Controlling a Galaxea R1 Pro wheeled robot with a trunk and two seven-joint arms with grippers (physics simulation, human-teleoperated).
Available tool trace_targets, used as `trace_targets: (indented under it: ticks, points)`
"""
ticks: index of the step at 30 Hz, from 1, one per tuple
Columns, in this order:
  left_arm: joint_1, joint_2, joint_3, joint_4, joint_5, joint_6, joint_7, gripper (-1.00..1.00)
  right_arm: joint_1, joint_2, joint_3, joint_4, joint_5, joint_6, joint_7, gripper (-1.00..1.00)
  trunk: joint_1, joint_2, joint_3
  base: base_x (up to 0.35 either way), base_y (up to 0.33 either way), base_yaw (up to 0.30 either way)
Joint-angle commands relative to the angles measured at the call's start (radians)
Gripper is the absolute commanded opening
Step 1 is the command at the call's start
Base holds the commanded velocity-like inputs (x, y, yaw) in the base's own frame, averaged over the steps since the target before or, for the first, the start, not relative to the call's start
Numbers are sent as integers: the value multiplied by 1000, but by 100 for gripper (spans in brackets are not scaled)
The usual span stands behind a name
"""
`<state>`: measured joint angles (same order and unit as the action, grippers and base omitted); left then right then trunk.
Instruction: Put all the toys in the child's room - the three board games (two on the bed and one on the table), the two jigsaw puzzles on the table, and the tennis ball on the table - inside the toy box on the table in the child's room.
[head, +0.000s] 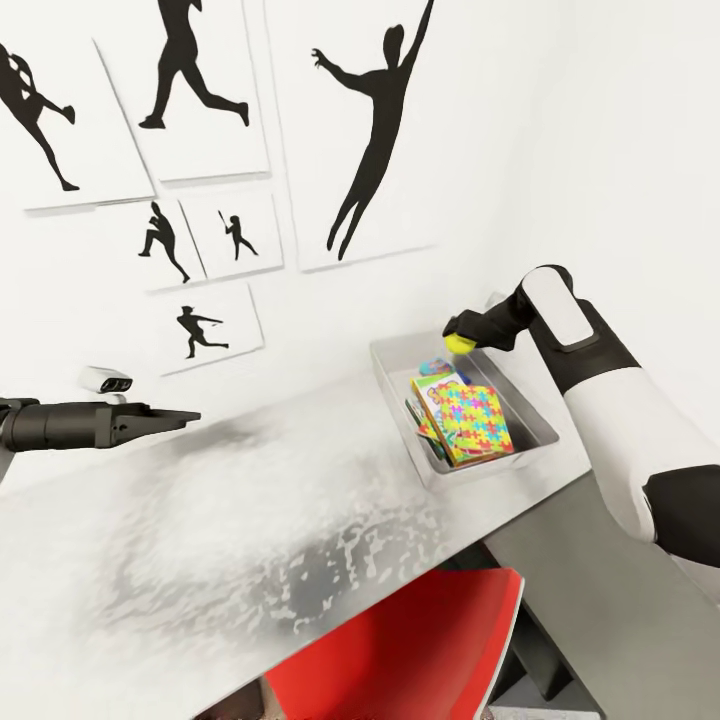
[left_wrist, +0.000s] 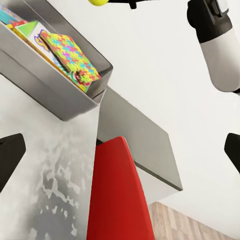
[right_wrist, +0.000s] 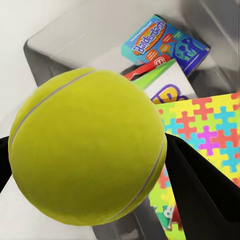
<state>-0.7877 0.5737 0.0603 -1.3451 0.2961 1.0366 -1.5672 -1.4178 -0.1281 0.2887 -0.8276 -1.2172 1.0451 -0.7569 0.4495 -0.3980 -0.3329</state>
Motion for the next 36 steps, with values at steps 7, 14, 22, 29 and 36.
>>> trace_targets:
  ticks: [7,14,22,29,36]
  points:
    - [-8,-1,0,3,1,11,-4,100,-12,9,6,11,9,-53,-5,-100,1,-2,-13,0,0,0]
    - [-31,-3,0,7,2,11,-4,100,-13,11,8,16,26,-73,-4,-100,1,-2,-25,0,0,0]
    - [-33,-4,1,9,6,11,-4,100,-12,12,10,33,60,-121,-2,-100,1,-2,-38,0,0,0]
    - [-33,-5,1,9,8,11,-4,100,-12,12,24,37,62,-186,-2,-100,1,-2,-49,0,0,0]
    - [-33,-5,0,9,9,11,-4,100,-12,12,37,38,62,-232,-3,-100,1,-2,-60,0,0,0]
